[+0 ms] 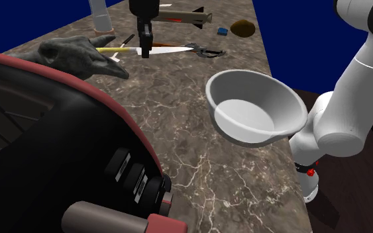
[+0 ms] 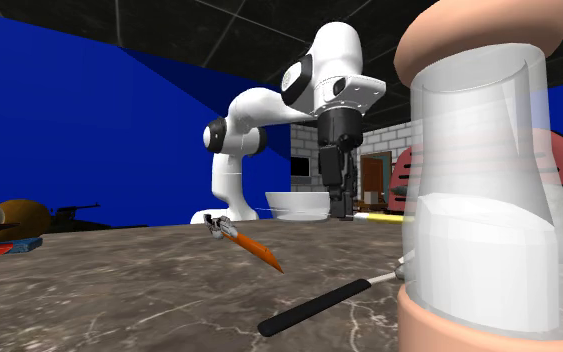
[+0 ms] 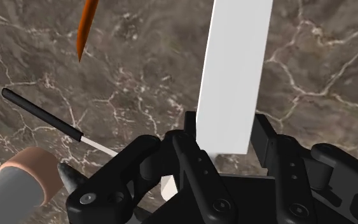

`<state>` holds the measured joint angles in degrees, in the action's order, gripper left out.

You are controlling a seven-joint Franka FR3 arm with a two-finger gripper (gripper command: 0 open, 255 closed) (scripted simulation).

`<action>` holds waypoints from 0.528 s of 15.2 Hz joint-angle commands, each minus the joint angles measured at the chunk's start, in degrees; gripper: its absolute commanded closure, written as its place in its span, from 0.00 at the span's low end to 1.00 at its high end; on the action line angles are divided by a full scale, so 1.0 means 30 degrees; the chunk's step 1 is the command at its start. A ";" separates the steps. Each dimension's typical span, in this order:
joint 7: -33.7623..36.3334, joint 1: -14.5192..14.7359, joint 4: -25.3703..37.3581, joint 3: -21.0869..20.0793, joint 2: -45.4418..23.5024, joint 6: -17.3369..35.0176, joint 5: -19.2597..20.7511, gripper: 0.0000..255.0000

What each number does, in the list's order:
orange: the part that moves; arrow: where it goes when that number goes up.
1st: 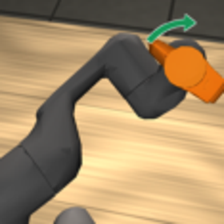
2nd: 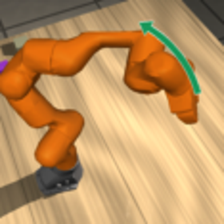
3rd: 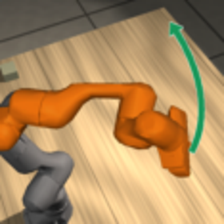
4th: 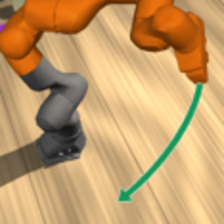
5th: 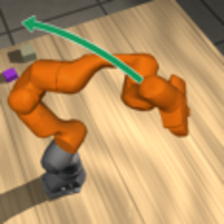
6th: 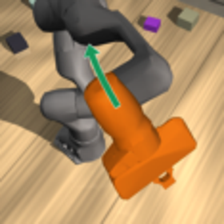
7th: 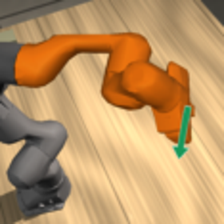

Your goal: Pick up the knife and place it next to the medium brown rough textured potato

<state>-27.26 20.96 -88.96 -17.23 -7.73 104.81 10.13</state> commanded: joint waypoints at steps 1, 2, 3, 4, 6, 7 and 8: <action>-0.0063 0.0026 0.0609 -0.0014 -0.0041 -0.0573 -0.0008 1.00; -0.0088 0.0043 0.0931 -0.0022 -0.0091 -0.0846 0.0001 1.00; -0.0112 0.0062 0.1261 -0.0030 -0.0147 -0.1122 0.0012 1.00; -0.0135 0.0083 0.1600 -0.0038 -0.0210 -0.1401 0.0026 1.00; -0.0178 0.0130 0.2305 -0.0055 -0.0353 -0.1969 0.0062 1.00; -0.0199 0.0156 0.2672 -0.0065 -0.0434 -0.2258 0.0085 1.00; -0.0219 0.0184 0.3050 -0.0074 -0.0523 -0.2551 0.0110 1.00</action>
<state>-27.80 21.43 -81.37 -17.45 -8.76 98.22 10.32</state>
